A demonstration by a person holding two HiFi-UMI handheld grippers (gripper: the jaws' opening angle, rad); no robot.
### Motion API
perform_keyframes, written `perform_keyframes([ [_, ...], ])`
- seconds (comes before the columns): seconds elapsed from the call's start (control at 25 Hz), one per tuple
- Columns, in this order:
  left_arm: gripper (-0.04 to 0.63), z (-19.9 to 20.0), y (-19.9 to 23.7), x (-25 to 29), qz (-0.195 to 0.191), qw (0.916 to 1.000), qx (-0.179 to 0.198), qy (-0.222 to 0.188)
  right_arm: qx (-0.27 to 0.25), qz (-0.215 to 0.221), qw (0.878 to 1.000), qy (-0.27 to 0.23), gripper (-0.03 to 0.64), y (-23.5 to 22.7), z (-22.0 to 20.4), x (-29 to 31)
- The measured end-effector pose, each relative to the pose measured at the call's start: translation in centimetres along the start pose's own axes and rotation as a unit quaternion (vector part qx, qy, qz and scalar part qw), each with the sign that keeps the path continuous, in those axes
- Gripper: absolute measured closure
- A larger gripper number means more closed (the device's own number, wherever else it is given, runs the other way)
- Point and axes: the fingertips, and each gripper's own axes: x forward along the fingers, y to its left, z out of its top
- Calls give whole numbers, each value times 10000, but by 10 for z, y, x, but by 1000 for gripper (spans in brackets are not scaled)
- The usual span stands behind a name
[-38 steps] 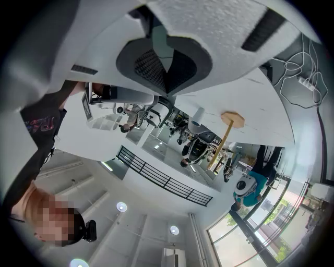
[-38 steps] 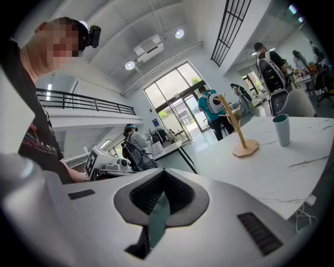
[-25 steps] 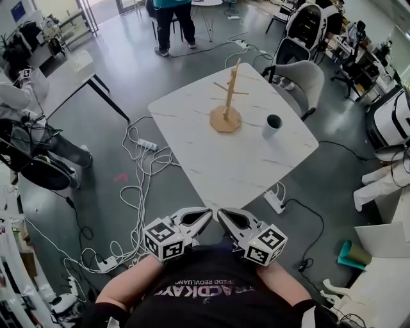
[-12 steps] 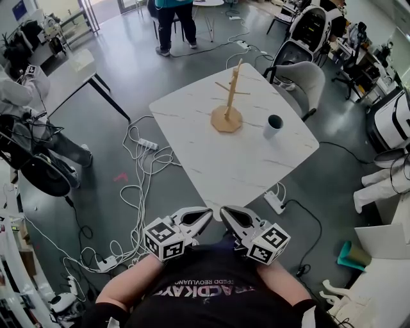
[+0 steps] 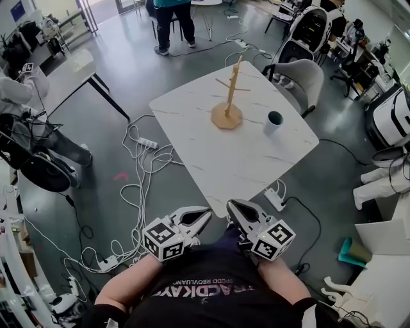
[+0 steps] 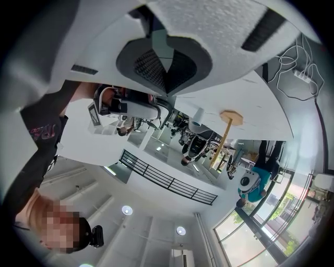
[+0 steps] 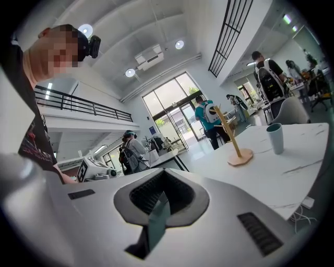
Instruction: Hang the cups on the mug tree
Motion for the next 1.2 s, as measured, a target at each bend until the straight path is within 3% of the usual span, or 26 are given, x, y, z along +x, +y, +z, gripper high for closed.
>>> perform_keyframes([
  [0.36, 601, -3, 2, 15, 128, 9999, -54, -11, -96, -272, 9996, 33, 608, -41, 10, -10],
  [0.76, 601, 9, 27, 65, 449, 9983, -352, -129, -218, -429, 9988, 96, 607, -134, 41, 7],
  [1.2, 601, 28, 33, 125, 308, 9990, -331, -48, -270, -728, 9969, 89, 607, -203, 61, -3],
])
